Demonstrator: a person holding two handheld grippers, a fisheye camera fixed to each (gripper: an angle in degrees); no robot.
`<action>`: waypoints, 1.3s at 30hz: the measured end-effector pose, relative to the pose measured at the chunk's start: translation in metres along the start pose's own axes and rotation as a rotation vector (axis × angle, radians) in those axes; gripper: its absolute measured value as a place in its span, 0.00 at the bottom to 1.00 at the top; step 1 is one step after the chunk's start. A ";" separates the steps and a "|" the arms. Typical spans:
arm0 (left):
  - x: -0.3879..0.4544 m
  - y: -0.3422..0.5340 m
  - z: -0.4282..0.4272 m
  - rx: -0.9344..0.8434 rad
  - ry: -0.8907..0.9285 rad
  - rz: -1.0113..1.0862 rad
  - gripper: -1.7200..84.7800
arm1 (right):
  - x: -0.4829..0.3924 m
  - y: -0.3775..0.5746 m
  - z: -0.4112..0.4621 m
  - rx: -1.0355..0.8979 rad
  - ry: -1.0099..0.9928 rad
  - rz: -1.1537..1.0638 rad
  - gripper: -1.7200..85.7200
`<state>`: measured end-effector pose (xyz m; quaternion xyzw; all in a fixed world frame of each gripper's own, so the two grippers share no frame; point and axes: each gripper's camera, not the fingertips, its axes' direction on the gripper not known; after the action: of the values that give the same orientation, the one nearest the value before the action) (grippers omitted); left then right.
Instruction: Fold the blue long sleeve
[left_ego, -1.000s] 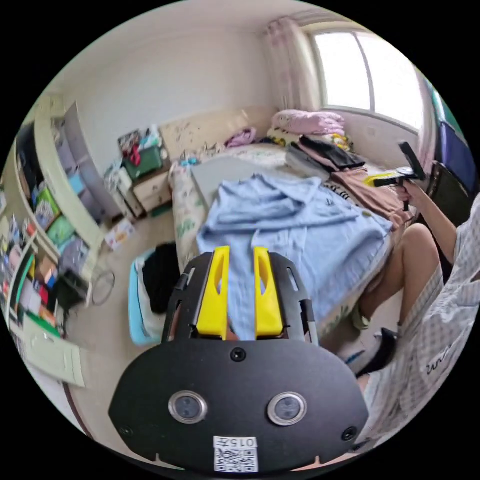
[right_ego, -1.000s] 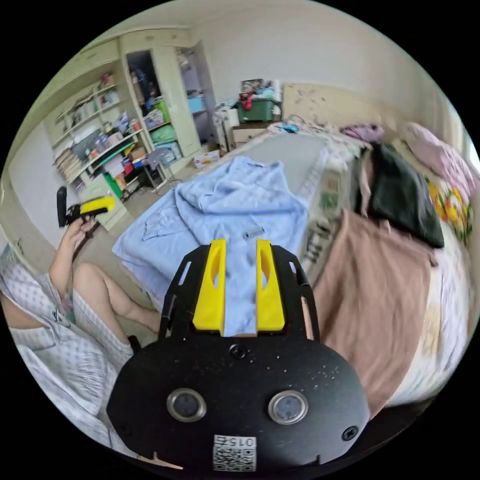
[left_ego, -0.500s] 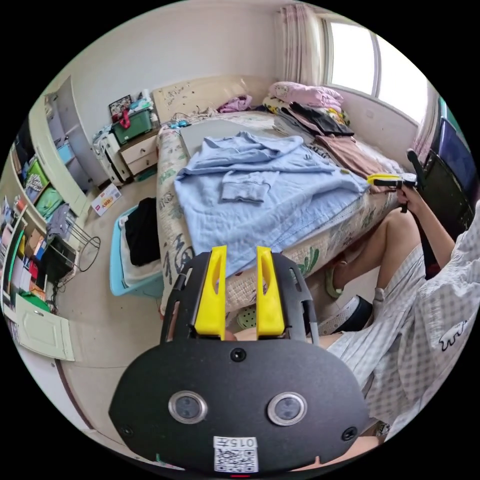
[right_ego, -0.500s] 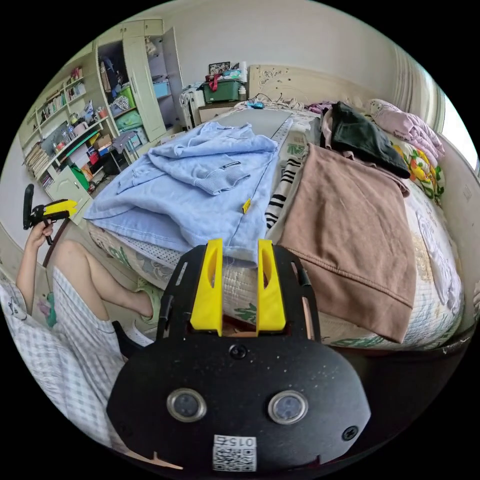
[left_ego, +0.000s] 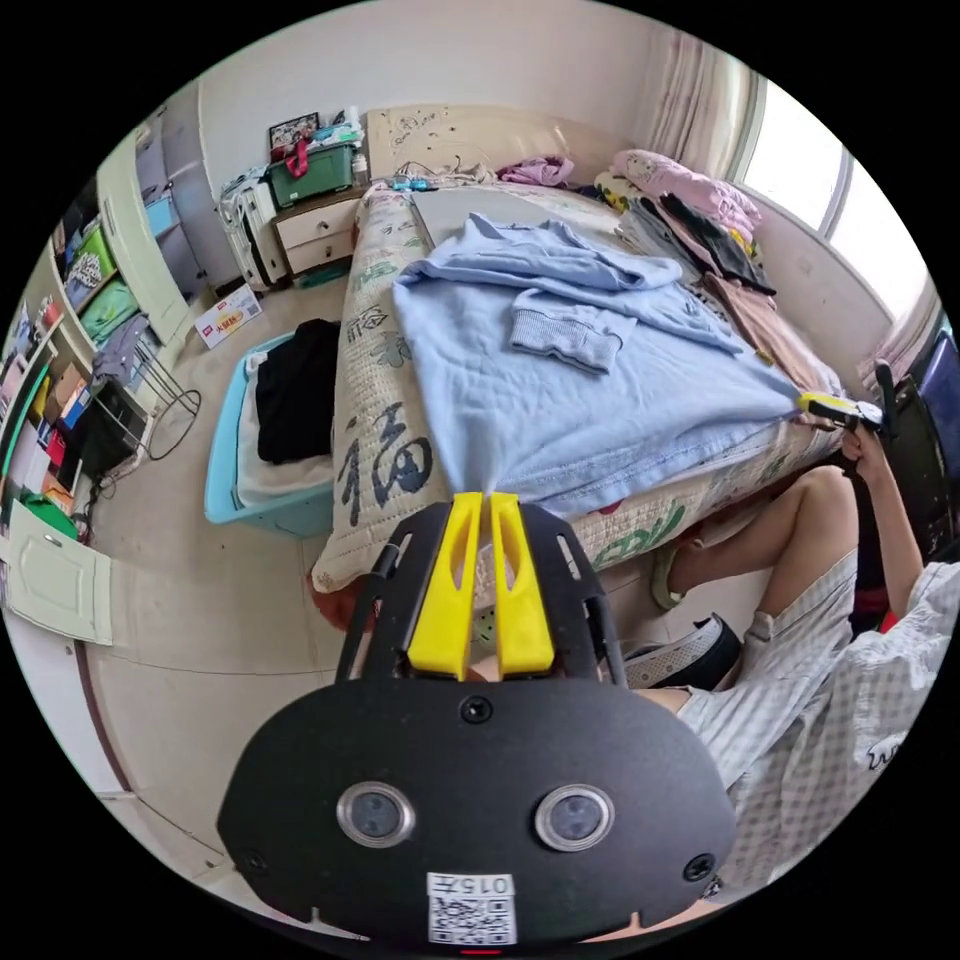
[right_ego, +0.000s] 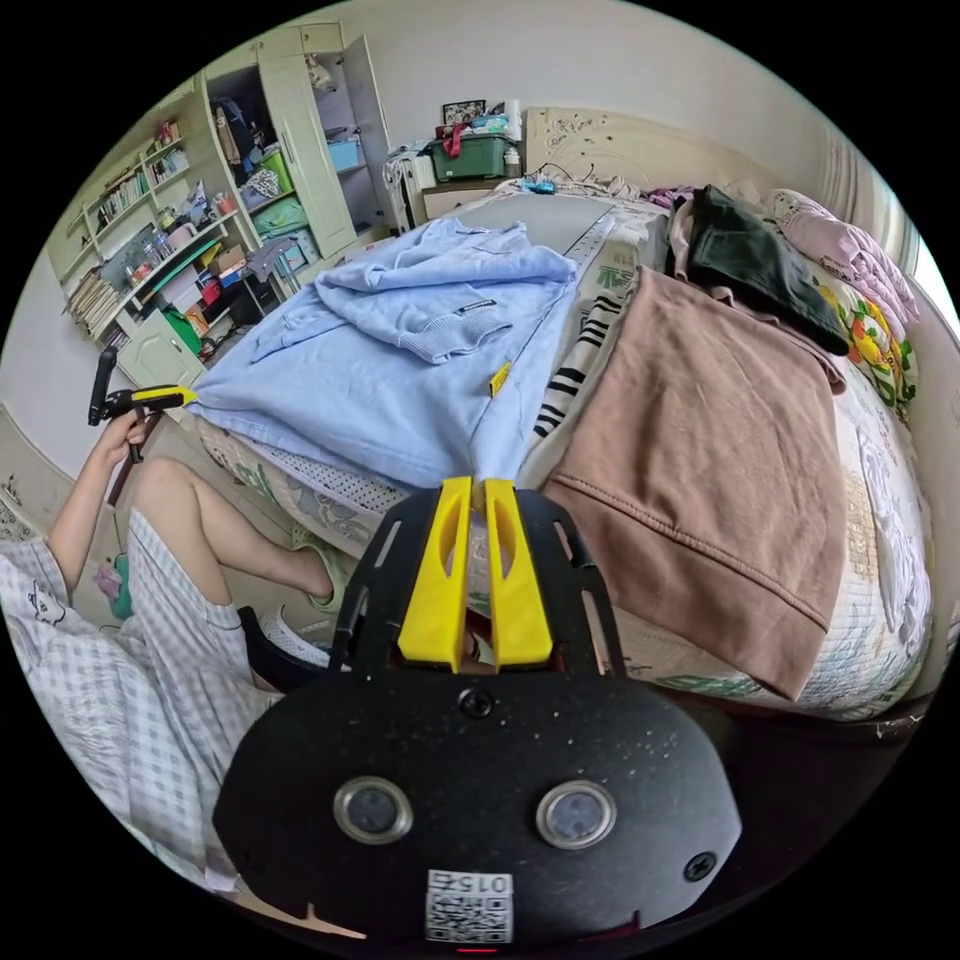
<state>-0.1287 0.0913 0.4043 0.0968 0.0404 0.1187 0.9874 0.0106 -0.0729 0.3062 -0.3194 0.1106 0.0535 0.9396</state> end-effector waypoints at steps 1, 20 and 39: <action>0.000 0.002 -0.007 0.028 0.009 -0.002 0.04 | 0.002 -0.001 -0.004 0.004 -0.008 0.005 0.06; 0.050 -0.052 -0.044 0.179 -0.002 0.188 0.11 | 0.060 -0.090 -0.045 0.117 -0.119 0.118 0.13; 0.172 -0.190 0.083 0.283 0.445 0.588 0.16 | 0.081 -0.237 0.033 -0.155 -0.308 -0.203 0.08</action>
<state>0.0897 -0.0631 0.4374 0.2112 0.2397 0.4076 0.8554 0.1358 -0.2373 0.4515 -0.3882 -0.0718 0.0153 0.9186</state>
